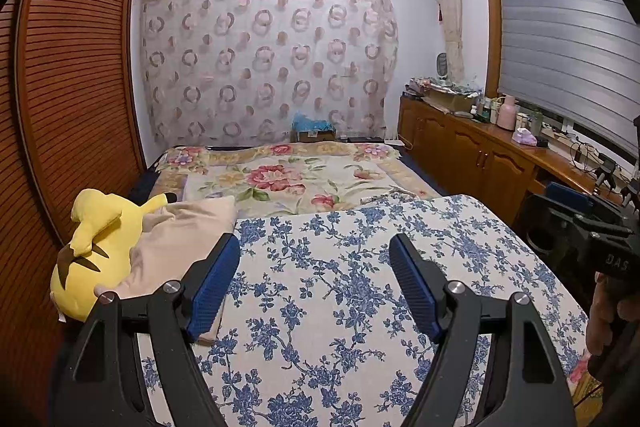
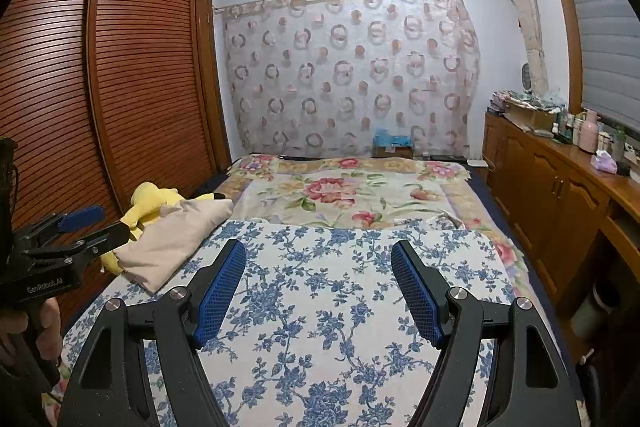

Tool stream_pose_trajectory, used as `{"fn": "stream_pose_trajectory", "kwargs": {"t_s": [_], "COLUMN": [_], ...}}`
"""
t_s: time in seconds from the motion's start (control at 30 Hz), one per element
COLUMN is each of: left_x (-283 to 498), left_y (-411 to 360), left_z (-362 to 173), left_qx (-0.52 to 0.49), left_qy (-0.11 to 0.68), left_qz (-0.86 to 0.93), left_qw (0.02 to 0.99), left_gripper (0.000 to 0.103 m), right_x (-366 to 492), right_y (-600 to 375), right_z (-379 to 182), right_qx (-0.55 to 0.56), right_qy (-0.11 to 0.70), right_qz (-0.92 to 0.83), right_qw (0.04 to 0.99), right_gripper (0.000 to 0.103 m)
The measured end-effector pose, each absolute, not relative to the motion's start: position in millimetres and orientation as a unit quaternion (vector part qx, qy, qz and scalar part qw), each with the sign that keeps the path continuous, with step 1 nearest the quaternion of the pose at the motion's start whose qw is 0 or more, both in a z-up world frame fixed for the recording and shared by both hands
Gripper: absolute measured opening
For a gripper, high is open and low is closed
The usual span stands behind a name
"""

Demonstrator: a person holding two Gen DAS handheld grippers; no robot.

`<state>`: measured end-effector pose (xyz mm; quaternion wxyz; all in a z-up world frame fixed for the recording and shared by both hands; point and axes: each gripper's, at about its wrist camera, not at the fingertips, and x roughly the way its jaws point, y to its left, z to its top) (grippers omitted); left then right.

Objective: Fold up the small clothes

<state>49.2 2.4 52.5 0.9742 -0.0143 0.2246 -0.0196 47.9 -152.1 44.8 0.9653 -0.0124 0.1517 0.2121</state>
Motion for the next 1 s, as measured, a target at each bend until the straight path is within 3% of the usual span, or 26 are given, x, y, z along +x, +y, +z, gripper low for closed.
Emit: {"fn": "stream_pose_trajectory", "kwargs": {"t_s": [1.0], "left_x": [46.7], "left_y": [9.6], "left_z": [48.3], "left_qx": [-0.016], "left_qy": [0.222], "left_qz": [-0.014], "left_qw": [0.975], "left_gripper": [0.078], "right_x": [48.9], "right_y": [-178.1], "right_z": [48.3], "right_qx": [-0.014], "right_qy": [0.154], "right_qz": [0.213], "right_qw": [0.965], "right_gripper": [0.077]}}
